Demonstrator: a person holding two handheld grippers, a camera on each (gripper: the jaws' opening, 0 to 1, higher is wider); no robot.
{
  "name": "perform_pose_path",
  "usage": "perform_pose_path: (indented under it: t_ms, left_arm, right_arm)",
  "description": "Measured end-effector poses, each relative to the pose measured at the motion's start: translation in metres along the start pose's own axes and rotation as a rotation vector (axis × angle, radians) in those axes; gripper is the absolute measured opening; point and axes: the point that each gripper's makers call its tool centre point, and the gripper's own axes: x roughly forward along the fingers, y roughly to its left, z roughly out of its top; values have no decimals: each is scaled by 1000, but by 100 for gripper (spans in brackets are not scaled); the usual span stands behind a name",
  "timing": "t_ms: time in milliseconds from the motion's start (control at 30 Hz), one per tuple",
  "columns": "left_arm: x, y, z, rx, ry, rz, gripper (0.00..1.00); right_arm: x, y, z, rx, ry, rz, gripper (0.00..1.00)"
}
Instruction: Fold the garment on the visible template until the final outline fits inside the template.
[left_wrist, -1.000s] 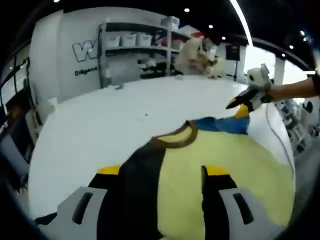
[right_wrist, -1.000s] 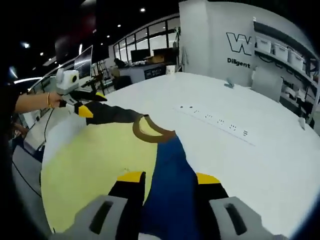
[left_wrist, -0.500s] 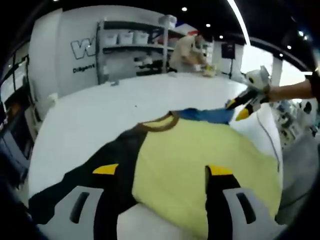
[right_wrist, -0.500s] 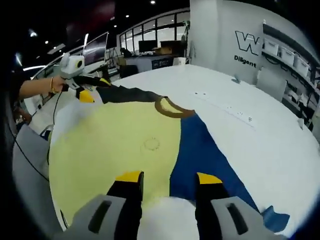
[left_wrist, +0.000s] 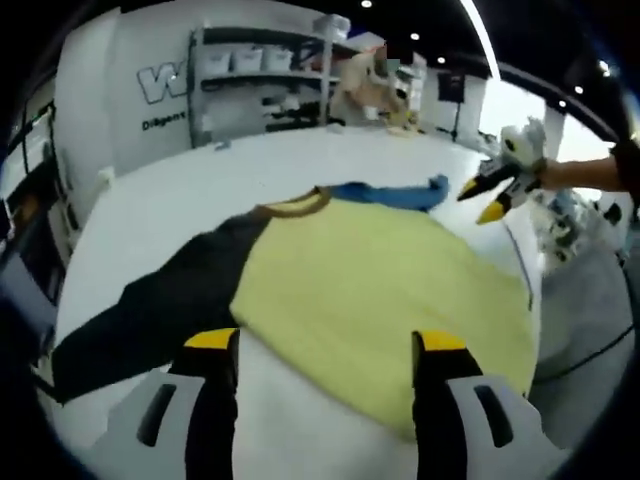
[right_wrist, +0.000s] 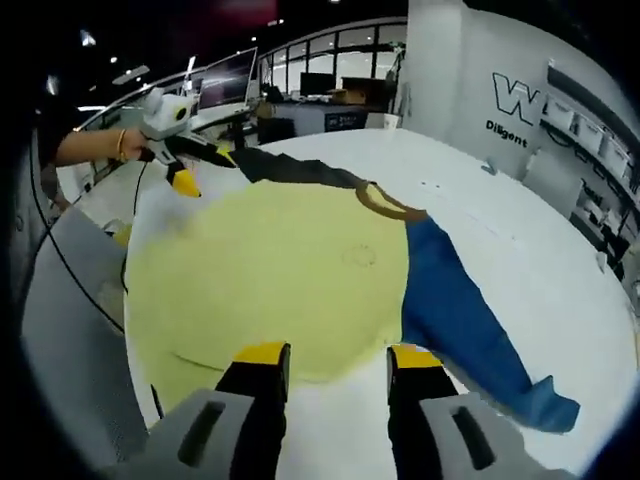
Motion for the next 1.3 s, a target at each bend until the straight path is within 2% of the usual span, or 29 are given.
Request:
perform_pose_path:
  t_ms: [100, 233, 367, 467, 533, 633, 733, 767, 867, 900, 967, 1133, 1200, 1233, 1300]
  left_arm:
    - [-11, -18, -12, -2, 7, -27, 68]
    - [-15, -27, -20, 6, 20, -40, 68]
    - [-24, -37, -29, 13, 29, -61, 69]
    - [-29, -52, -36, 23, 42, -89, 70]
    - [-32, -68, -49, 23, 99, -149, 72]
    - [-32, -75, -60, 75, 130, -152, 73]
    - [-33, -92, -67, 82, 164, -165, 72]
    - [-33, -91, -72, 84, 173, -170, 72]
    - [-30, -91, -80, 92, 181, -178, 71]
    - [-31, -97, -85, 105, 196, -183, 71]
    - [-31, -96, -93, 118, 237, -172, 69]
    - [-30, -106, -97, 93, 238, -189, 67]
    - [-30, -108, -103, 117, 263, -190, 66]
    - [-30, -107, -101, 154, 251, -178, 65]
    - [-30, -104, -103, 155, 275, -154, 63]
  right_arm:
    - [-6, 13, -8, -14, 12, 19, 34]
    - [-8, 17, -12, -6, 10, 24, 34]
    - [-14, 33, -16, -14, 14, 31, 34]
    - [-16, 50, -16, -58, 9, 75, 34]
    - [-15, 64, -18, -88, 17, 104, 34]
    - [-12, 85, -24, -143, 39, 142, 34]
    - [-10, 104, -30, -180, 55, 183, 35]
    - [-10, 114, -31, -197, 64, 198, 35]
    - [-9, 123, -33, -218, 74, 219, 35]
    - [-9, 130, -35, -234, 80, 240, 35]
    - [-9, 138, -38, -252, 94, 258, 35]
    - [-7, 158, -43, -262, 103, 311, 32]
    - [-7, 166, -46, -279, 117, 323, 33]
    - [-6, 167, -47, -283, 120, 324, 33]
    - [-4, 172, -50, -284, 132, 329, 29]
